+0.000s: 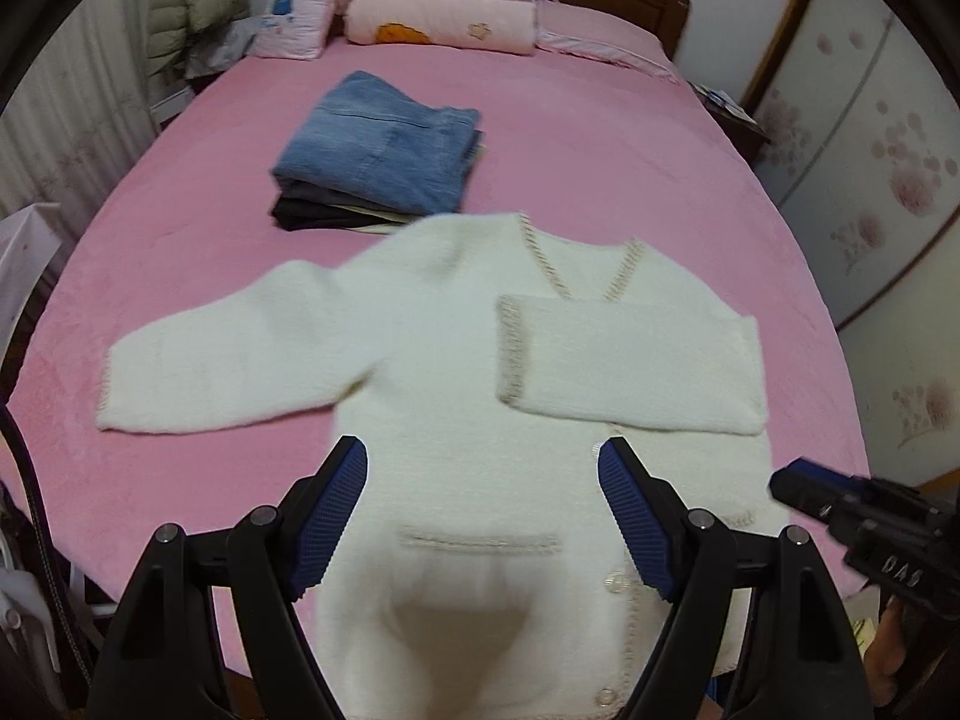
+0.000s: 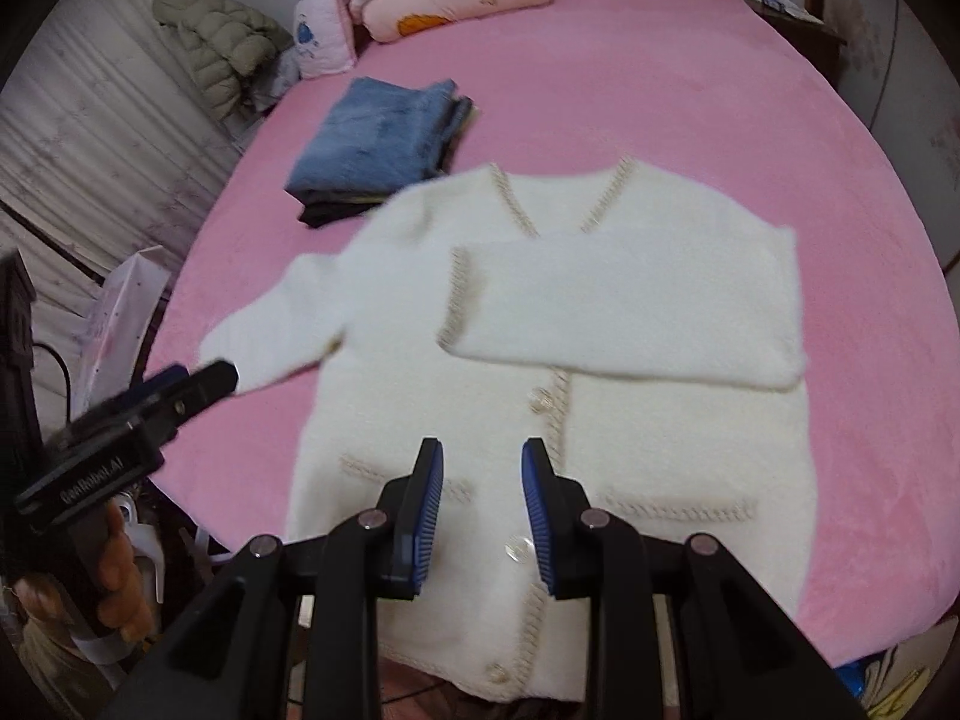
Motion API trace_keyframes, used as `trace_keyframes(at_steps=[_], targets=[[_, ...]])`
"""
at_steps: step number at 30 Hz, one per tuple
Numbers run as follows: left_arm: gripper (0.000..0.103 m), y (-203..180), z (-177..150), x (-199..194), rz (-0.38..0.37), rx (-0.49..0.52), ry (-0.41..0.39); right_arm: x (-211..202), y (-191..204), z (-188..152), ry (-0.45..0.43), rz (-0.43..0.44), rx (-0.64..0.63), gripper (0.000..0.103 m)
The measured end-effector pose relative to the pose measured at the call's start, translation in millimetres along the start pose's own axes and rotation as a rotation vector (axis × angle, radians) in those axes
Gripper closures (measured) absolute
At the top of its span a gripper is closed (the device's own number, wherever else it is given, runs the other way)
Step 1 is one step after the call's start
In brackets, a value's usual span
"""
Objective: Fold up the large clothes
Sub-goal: 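Move the left gripper to the other sleeve cuff and grasp it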
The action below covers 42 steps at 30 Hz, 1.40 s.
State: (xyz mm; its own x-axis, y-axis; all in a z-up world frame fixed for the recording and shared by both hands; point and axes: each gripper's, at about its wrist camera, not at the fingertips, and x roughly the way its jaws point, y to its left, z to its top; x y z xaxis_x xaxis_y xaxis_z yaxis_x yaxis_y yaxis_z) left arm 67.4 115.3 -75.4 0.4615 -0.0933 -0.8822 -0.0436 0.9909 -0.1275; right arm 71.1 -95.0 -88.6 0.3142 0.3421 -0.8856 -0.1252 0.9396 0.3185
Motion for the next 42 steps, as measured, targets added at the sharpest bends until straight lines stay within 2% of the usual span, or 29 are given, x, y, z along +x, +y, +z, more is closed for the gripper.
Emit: trace_keyframes(at_steps=[3, 6, 9, 16, 21, 25, 31, 36, 42], targets=[[0.024, 41, 5, -7, 0.029, -0.046, -0.025, 1, 39, 19, -0.073, -0.006, -0.058, 0.076], [0.024, 89, 12, -11, 0.092, -0.076, -0.063, 9, 73, 34, -0.123, -0.007, -0.107, 0.074], [0.024, 138, 20, -5, 0.139, -0.118, -0.083, 28, 110, 49, -0.160, 0.006, -0.142, 0.071], [0.024, 235, 34, 10, 0.183, -0.230, -0.123, 82, 193, 73, -0.216, 0.021, -0.221, 0.070], [0.023, 286, 29, 44, 0.196, -0.305, -0.107, 123, 237, 81, -0.226, 0.036, -0.272, 0.070], [0.024, 319, 15, 83, 0.212, -0.362, -0.063, 159, 263, 83, -0.221, 0.023, -0.310, 0.070], [0.024, 361, -12, 139, 0.178, -0.496, 0.018, 209, 276, 78, -0.156, -0.001, -0.314, 0.070], [0.024, 386, -34, 175, 0.115, -0.604, 0.068, 237, 275, 71, -0.109, -0.017, -0.296, 0.070], [0.024, 415, -63, 199, -0.018, -0.806, 0.036, 251, 271, 64, -0.059, -0.008, -0.264, 0.070]])
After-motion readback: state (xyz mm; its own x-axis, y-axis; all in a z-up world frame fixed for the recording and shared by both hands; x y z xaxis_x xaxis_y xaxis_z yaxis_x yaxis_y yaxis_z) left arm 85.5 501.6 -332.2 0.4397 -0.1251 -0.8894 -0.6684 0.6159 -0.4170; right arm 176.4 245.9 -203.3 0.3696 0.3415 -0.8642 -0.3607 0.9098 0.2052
